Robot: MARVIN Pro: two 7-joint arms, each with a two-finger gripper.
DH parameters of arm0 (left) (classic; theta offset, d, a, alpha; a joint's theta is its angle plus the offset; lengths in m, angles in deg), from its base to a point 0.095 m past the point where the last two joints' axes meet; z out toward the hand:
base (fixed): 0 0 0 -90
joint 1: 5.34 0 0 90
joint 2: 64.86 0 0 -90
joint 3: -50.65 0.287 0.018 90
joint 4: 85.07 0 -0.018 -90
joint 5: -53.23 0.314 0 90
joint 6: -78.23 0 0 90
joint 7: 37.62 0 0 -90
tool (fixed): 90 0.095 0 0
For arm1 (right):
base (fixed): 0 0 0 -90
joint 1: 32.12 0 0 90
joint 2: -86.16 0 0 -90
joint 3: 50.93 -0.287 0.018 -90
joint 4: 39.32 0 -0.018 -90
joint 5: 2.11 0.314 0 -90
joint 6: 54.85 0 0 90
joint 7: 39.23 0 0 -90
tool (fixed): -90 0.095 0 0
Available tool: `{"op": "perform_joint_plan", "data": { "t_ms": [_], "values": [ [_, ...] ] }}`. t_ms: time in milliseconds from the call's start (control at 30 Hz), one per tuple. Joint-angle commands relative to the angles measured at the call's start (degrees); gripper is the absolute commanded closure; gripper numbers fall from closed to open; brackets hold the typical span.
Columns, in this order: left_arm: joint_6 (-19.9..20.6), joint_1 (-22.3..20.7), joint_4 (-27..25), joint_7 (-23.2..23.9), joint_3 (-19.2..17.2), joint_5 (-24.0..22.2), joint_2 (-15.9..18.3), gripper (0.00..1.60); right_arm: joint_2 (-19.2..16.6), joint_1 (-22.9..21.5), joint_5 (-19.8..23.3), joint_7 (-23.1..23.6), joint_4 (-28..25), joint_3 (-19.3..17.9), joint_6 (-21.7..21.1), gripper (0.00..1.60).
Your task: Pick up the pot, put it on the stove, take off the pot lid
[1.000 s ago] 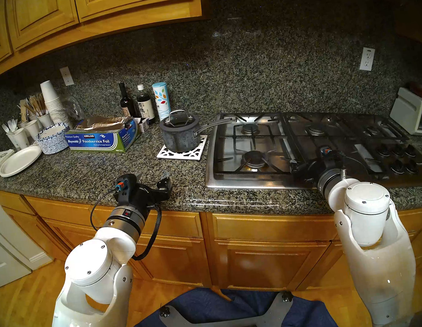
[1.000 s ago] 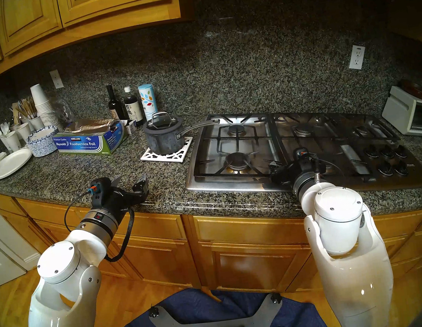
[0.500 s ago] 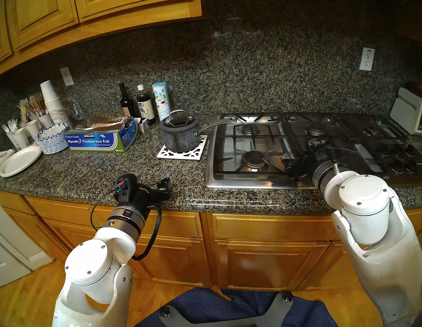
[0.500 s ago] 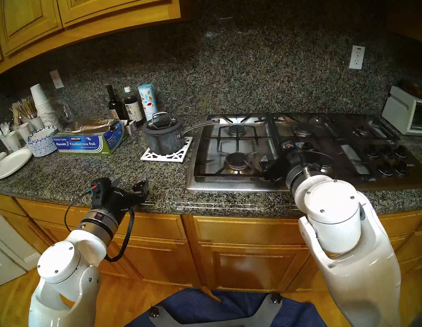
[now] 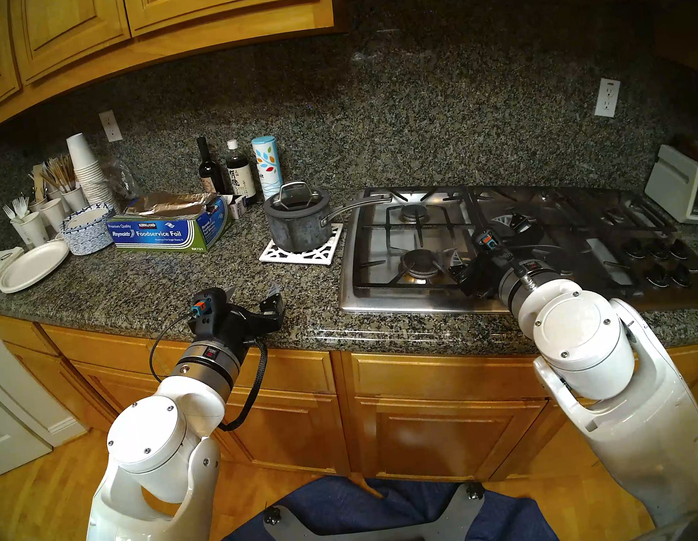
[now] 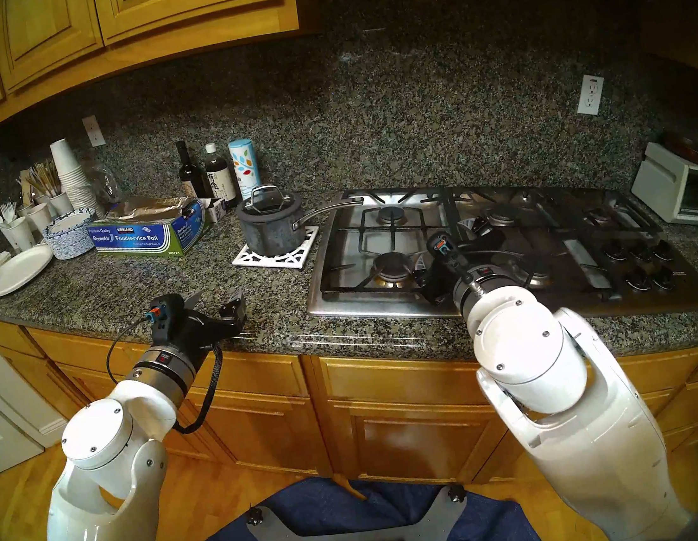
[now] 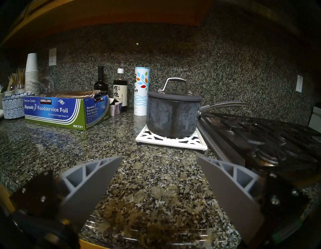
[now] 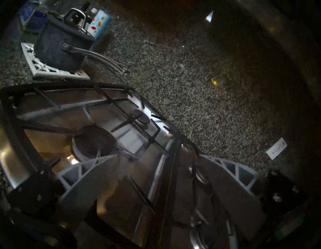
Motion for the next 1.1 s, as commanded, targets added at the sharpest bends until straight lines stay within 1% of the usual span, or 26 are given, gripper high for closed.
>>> {"op": "perform_joint_plan", "data": {
  "t_ms": [0,33,67,133,167,200,233,333,367,400,433,467,533,567,600,1000,1067],
  "values": [
    [-0.7,-0.8,-1.7,-0.1,-0.1,0.1,-0.1,0.00,-4.9,-5.4,-4.4,0.9,0.1,0.9,1.8,0.00],
    [-0.7,-0.8,-1.7,-0.1,-0.1,0.1,-0.1,0.00,-5.3,-7.1,-5.1,1.7,1.0,1.9,1.8,0.00],
    [-0.7,-0.8,-1.7,0.0,-0.1,0.1,-0.1,0.00,-5.7,-7.9,-5.6,2.2,1.5,2.4,1.9,0.00],
    [-0.7,-0.8,-1.7,-0.1,-0.1,0.1,-0.2,0.00,-5.5,-8.0,-6.0,2.5,1.8,2.4,2.3,0.00],
    [-0.7,-0.8,-1.7,0.0,-0.1,0.1,-0.2,0.00,-5.9,-9.1,-6.8,3.3,2.9,3.1,2.9,0.00],
    [-0.7,-0.8,-1.7,0.0,-0.1,0.1,-0.2,0.00,-5.9,-9.1,-6.8,3.3,2.9,3.1,2.9,0.00],
    [-0.7,-0.8,-1.7,0.0,-0.1,0.1,-0.2,0.00,-5.5,-10.2,-7.5,3.9,3.9,3.6,3.5,0.00],
    [-0.7,-0.8,-1.7,0.0,-0.1,0.1,-0.2,0.00,-5.1,-11.1,-7.7,4.9,5.0,4.0,4.4,0.00],
    [-0.7,-0.8,-1.7,0.0,-0.1,0.1,-0.2,0.00,-5.2,-12.4,-7.8,5.3,5.5,4.8,3.9,0.00],
    [-0.7,-0.8,-1.7,0.0,-0.1,0.1,-0.2,0.00,-4.8,-11.5,-8.3,5.4,5.3,4.3,4.6,0.00],
    [-0.7,-0.8,-1.7,0.0,-0.1,0.1,-0.2,0.00,-4.9,-12.4,-8.4,5.7,5.7,4.8,4.3,0.00],
    [-0.7,-0.8,-1.7,0.0,-0.1,0.1,-0.2,0.00,-5.3,-14.2,-8.1,5.9,6.4,5.9,3.5,0.00],
    [-0.7,-0.8,-1.7,0.0,-0.1,0.1,-0.2,0.00,-4.5,-12.5,-9.1,6.3,6.0,4.8,4.6,0.00],
    [-0.7,-0.8,-1.7,0.0,-0.1,0.1,-0.2,0.00,-5.1,-14.4,-8.7,6.5,6.6,6.0,3.6,0.00],
    [-0.7,-0.8,-1.7,0.0,-0.1,0.1,-0.2,0.00,-5.0,-14.8,-8.9,6.7,6.8,6.2,3.5,0.00],
    [-0.7,-0.8,-1.8,-0.1,-0.1,0.1,-0.2,0.00,-4.9,-16.0,-10.0,7.8,7.3,7.1,2.8,0.00],
    [-0.7,-0.8,-1.8,0.0,-0.1,0.1,-0.2,0.00,-4.3,-17.4,-10.1,7.7,8.6,7.8,4.1,0.00]
  ]
}}
